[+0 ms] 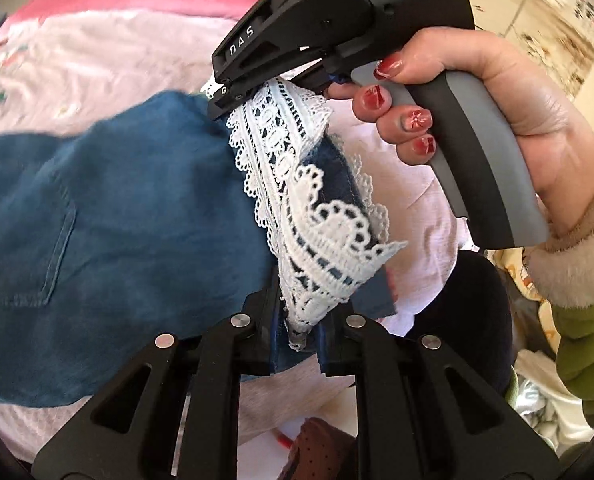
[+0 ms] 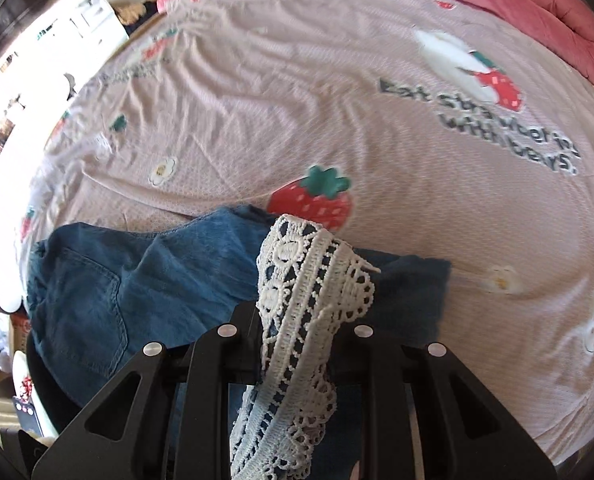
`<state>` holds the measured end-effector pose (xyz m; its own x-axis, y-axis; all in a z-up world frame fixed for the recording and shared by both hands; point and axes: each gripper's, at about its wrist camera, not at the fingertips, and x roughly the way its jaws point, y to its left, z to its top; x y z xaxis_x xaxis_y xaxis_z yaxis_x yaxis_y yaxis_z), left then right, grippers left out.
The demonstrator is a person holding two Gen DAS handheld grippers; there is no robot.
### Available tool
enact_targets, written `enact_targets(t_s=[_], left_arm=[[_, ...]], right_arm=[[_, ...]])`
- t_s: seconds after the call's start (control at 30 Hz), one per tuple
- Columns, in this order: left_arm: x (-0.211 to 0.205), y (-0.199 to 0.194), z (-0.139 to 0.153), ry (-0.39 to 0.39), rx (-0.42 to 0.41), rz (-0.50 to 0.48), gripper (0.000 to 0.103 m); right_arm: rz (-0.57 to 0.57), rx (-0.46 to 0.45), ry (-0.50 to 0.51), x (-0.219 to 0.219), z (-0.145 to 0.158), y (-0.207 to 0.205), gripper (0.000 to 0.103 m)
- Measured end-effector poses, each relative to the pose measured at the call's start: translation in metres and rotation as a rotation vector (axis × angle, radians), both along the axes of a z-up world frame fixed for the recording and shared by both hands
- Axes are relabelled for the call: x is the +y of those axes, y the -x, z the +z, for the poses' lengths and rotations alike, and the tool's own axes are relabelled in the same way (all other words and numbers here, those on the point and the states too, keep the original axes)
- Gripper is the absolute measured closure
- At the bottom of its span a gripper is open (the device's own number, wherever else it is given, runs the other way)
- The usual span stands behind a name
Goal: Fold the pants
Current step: 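Lift the lace hems with the right tool and fold them toward the waistband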
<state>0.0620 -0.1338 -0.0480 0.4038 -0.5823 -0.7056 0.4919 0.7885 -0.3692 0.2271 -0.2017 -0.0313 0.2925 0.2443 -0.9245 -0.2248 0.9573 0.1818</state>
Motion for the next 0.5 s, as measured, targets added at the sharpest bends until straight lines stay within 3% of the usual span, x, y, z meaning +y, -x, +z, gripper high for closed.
enact_targets(t_s=[0.13, 0.33, 0.4, 0.47, 0.5], left_arm=[[0.006, 0.004, -0.005, 0.001, 0.004, -0.009, 0.093], [0.022, 0.010, -0.007, 0.023, 0.020, 0.006, 0.088], [0.024, 0.011, -0.008, 0.020, 0.019, 0.020, 0.082], [0.031, 0.013, -0.007, 0.010, 0.017, 0.037, 0.067], [0.035, 0.013, -0.005, 0.007, 0.017, 0.047, 0.066]], right_arm=[[0.001, 0.005, -0.030, 0.010, 0.007, 0.000, 0.062], [0.064, -0.077, -0.121, 0.015, 0.045, 0.005, 0.047], [0.081, -0.107, -0.130, 0.012, 0.055, 0.008, 0.046], [0.087, -0.121, -0.129, 0.008, 0.060, 0.010, 0.043], [0.089, -0.122, -0.127, 0.006, 0.060, 0.011, 0.042]])
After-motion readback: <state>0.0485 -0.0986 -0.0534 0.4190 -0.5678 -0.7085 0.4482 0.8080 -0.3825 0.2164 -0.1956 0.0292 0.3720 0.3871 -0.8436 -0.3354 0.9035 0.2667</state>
